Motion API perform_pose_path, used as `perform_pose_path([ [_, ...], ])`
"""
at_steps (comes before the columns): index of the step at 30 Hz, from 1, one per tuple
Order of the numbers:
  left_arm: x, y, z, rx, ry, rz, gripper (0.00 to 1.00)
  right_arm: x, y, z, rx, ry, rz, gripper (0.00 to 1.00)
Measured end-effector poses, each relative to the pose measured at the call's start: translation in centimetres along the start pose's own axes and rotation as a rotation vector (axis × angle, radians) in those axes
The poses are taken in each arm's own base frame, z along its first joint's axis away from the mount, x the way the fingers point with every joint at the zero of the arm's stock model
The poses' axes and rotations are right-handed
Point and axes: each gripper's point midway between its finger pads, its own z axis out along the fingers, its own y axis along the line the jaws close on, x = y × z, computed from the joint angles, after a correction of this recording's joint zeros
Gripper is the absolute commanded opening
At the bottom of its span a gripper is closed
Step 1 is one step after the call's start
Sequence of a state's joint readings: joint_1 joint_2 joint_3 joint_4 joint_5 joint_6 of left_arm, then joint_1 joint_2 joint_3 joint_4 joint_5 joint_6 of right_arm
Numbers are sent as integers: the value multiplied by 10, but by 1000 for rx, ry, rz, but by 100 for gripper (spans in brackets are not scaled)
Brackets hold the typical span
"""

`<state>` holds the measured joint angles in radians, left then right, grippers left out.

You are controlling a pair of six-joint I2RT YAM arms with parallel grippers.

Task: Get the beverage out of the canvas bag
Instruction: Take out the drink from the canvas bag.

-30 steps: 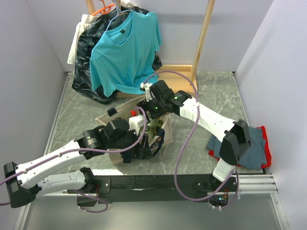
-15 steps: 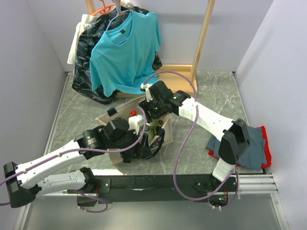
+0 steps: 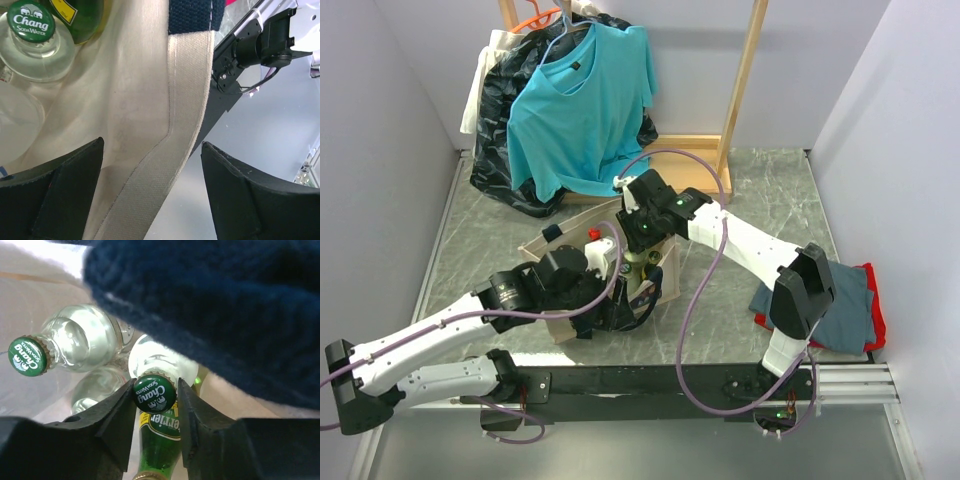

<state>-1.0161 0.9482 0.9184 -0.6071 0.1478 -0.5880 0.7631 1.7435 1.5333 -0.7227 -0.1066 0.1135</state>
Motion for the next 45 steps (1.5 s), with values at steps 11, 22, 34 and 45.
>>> perform_pose_path([
  [11,-5,6,-2,-36,-33,0,96,-2,-3,-1,17,-4,-12,0],
  [22,-73,19,-70,-174,-414,-16,96,-3,-3,-1,14,-7,-24,0],
  [34,-141,63,-187,-458,-949,-173,96,-3,-3,-4,17,-2,-30,0],
  [45,-114,119,-158,-778,-886,-281,96,-28,1,-26,16,-43,-46,0],
])
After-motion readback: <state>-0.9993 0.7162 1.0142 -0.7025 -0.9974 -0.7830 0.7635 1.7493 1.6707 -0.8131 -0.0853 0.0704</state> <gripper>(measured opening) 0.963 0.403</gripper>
